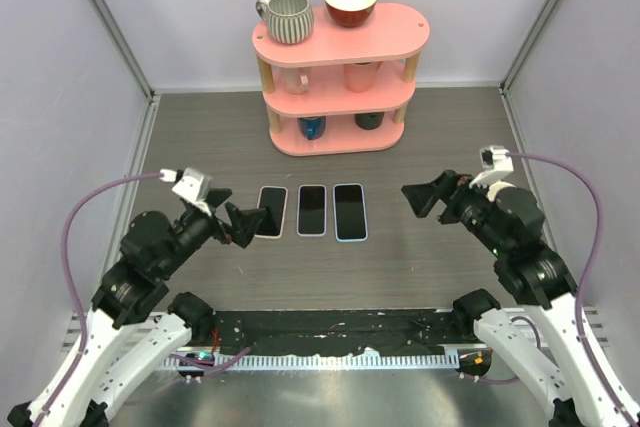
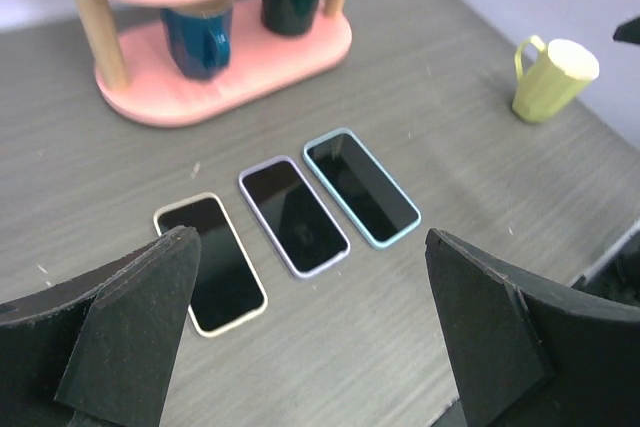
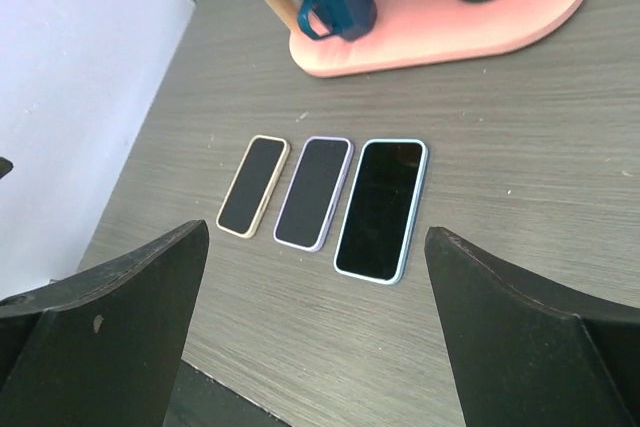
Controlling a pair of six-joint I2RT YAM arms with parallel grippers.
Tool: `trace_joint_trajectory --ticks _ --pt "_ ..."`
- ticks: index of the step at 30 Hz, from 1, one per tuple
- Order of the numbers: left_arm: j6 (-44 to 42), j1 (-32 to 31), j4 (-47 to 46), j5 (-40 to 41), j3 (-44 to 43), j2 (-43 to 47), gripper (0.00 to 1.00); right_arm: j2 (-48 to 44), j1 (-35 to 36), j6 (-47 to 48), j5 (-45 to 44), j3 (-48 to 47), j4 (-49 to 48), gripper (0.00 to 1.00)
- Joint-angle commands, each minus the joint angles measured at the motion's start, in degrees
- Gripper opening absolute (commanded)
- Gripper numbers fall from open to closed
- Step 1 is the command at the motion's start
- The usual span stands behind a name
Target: Put the phone into the phone case
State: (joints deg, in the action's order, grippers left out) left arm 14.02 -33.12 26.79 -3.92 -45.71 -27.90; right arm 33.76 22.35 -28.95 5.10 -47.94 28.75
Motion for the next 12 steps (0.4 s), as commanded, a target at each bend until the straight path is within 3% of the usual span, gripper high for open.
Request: trace_joint_trajectory --ticks 1,4,12 --pt "-2.86 -0.01 -7.7 3.48 4.04 6.97 1.0 -6.14 0.15 0.56 -3.69 2.76 2.09 0.96" --pt "-3.3 -0.01 -8.41 6.47 5.19 9.35 1.0 -9.49 0.15 -0.05 -4.84 5.13 1.66 0.96" --pt "-3.74 -0.01 -6.84 4.28 3.7 6.11 1.0 -11.87 0.06 1.0 -4.84 4.44 1.48 0.97"
